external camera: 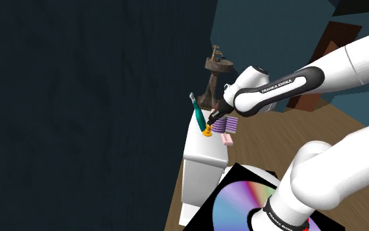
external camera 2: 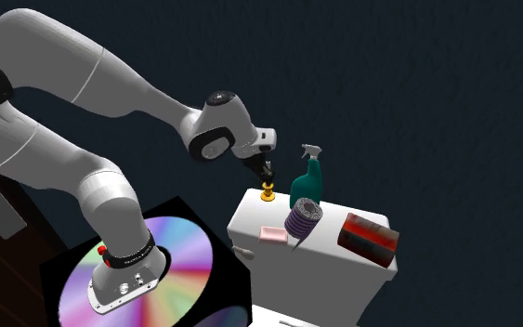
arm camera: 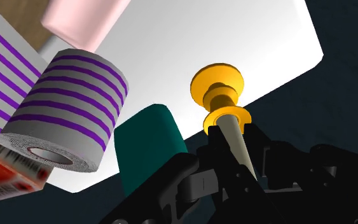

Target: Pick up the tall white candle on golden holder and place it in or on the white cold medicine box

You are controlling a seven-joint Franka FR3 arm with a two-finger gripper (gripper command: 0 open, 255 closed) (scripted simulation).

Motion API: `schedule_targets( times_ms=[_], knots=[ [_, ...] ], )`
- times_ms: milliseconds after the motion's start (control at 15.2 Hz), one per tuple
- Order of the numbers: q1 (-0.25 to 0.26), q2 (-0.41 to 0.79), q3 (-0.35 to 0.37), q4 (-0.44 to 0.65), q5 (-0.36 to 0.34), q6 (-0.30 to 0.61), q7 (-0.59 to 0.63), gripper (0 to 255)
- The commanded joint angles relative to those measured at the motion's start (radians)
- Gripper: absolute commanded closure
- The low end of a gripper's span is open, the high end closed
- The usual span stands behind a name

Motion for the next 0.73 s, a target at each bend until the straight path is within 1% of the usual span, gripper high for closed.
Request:
schedule_targets(
  times_ms=[0, 660],
  knots=[
    [-0.008, -0.03, 0.009, 0.011, -0.003, -0.042, 0.004, 255],
    [-0.018, -0.129, 0.047, 0.09, 0.0, -0.219, 0.02, 255]
  ],
)
